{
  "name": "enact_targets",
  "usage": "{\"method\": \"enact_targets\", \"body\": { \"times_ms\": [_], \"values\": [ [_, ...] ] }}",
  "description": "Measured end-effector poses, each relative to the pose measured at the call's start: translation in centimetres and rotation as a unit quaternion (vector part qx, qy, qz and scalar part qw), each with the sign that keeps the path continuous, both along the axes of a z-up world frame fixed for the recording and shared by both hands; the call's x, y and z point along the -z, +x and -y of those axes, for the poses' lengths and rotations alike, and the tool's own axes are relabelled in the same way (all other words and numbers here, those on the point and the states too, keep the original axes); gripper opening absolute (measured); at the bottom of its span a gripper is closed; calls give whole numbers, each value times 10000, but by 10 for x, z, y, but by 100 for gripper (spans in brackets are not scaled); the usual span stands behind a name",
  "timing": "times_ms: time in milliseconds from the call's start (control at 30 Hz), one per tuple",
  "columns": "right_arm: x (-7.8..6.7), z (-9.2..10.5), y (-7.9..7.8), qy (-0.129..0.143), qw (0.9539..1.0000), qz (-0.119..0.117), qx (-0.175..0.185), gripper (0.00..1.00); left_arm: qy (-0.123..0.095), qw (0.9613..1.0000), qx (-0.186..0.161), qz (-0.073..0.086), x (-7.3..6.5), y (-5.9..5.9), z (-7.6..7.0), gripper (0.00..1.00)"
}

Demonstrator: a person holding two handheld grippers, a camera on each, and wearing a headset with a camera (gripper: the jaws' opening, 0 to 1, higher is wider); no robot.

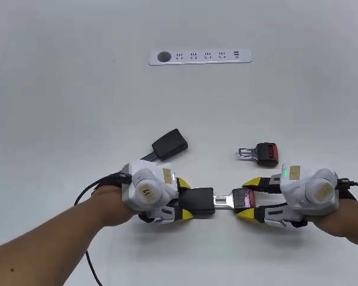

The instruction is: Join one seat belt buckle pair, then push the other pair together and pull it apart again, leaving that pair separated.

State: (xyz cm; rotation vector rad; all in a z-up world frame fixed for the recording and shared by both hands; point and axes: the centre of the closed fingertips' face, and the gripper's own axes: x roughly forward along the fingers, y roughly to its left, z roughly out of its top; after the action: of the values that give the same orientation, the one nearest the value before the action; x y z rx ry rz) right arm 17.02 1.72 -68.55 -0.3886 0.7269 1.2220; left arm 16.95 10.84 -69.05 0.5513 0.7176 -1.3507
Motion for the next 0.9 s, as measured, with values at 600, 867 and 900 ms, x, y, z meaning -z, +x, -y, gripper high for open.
{"method": "enact_targets", "body": {
  "times_ms": [600, 867, 900],
  "values": [
    [-2, -15, 7, -45, 9999, 84, -53, 35, 75, 10000, 39, 14, -1, 1, 1, 33],
    [2, -22, 7, 10, 10000, 20, 20, 35, 120, 9998, 183, -15, -2, 2, 3, 33],
    [2, -25, 6, 2, 10000, 49, 5, 35, 119, 9997, 192, -12, -2, 2, 3, 33]
  ]
}}
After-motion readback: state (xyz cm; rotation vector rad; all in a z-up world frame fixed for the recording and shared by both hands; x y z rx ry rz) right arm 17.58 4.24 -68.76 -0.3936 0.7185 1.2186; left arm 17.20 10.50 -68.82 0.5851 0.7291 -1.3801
